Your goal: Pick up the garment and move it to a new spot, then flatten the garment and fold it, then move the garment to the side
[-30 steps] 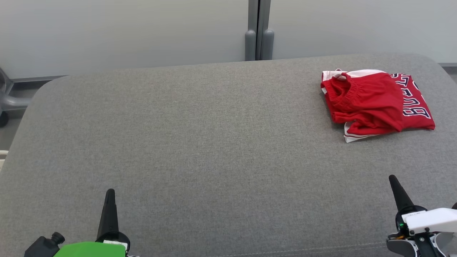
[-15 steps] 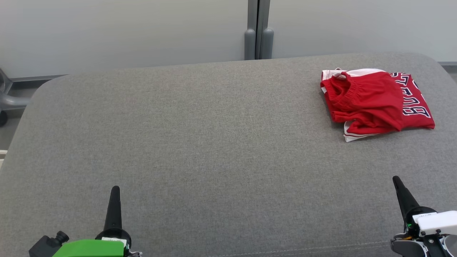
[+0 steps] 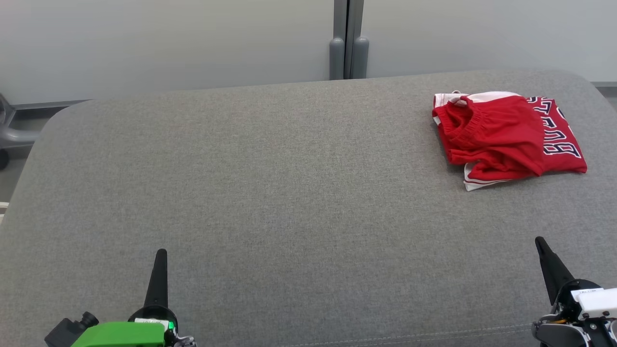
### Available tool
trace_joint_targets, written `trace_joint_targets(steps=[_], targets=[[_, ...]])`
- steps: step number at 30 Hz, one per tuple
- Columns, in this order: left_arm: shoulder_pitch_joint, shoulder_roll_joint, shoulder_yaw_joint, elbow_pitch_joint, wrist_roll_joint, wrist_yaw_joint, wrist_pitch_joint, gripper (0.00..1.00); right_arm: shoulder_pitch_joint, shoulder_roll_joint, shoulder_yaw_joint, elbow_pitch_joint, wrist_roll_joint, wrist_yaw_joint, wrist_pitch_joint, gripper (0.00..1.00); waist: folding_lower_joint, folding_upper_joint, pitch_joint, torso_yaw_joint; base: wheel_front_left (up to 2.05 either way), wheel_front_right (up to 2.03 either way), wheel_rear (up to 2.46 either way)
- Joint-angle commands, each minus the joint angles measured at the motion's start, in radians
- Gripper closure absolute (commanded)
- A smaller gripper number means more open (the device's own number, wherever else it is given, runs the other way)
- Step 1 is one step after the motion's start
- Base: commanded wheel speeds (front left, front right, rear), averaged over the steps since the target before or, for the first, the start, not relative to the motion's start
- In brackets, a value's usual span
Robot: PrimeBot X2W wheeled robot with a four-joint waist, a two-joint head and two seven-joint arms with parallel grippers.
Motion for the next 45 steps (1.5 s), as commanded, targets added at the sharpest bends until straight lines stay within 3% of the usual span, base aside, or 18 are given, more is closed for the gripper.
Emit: trace_joint_targets(steps=[1,23,45], targets=[[-0.02,0.001,-0.003,-0.009,-0.017,-0.005,0.003,1.0,0.005,-0.002,-0.007,-0.009,0.02,0.0,0.009,1.0,0.0,0.0,0.0,0.0,0.0,0.0,0.0],[-0.027,-0.005,-0.025,-0.013,-0.19,-0.011,0.026,1.0,0.017,0.002,-0.048,-0.018,0.181,0.0,0.074,1.0,0.0,0.0,0.006,-0.003,0.0,0.0,0.0],[-0.024,-0.005,-0.025,-0.012,-0.189,-0.01,0.026,1.0,0.018,0.002,-0.045,-0.017,0.184,0.0,0.072,1.0,0.0,0.0,0.006,-0.003,0.0,0.0,0.0]])
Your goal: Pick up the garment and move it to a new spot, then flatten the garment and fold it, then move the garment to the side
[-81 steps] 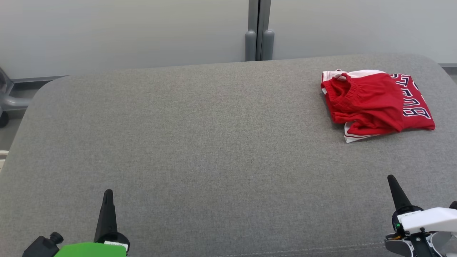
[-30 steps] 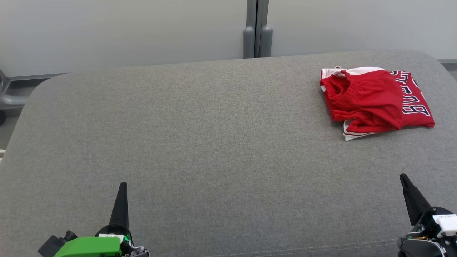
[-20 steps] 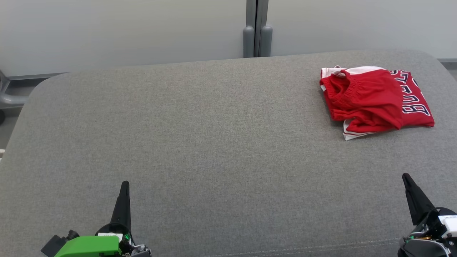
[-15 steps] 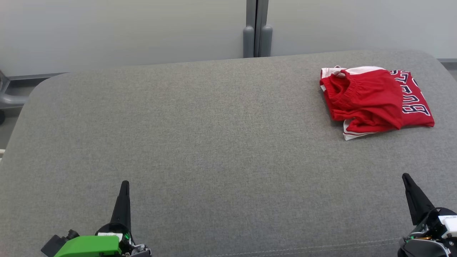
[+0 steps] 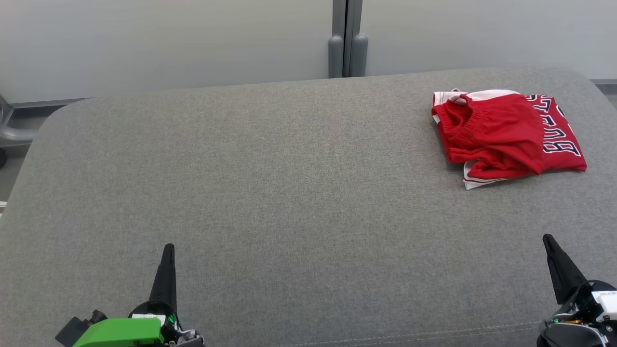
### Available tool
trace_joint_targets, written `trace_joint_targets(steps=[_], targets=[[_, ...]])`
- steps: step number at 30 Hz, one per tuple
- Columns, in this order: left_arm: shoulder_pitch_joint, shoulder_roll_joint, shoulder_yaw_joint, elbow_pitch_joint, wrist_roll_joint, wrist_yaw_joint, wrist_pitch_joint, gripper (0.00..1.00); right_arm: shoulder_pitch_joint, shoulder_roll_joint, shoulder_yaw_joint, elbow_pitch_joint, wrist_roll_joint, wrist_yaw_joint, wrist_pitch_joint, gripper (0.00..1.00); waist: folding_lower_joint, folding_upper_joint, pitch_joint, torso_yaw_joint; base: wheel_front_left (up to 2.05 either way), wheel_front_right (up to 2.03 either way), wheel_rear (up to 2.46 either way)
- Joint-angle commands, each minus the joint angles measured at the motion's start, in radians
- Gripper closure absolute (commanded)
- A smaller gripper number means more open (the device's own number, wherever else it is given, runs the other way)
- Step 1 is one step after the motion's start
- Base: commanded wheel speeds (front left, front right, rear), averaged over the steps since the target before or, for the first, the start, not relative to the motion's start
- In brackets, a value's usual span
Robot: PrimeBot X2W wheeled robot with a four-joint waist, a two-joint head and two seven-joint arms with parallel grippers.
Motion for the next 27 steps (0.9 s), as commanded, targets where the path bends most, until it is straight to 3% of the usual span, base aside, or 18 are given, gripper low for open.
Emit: trace_joint_targets(steps=[1,27], targets=[[-0.01,0.0,-0.001,-0.003,-0.001,-0.004,0.004,1.0,0.013,0.0,0.0,-0.004,0.005,0.0,0.002,1.0,0.0,0.0,0.0,0.0,0.0,0.0,0.0],[-0.01,0.0,-0.001,-0.003,-0.002,-0.004,0.004,1.0,0.013,0.0,0.002,-0.004,0.006,0.0,0.001,1.0,0.0,0.0,0.0,0.0,0.0,0.0,0.0]])
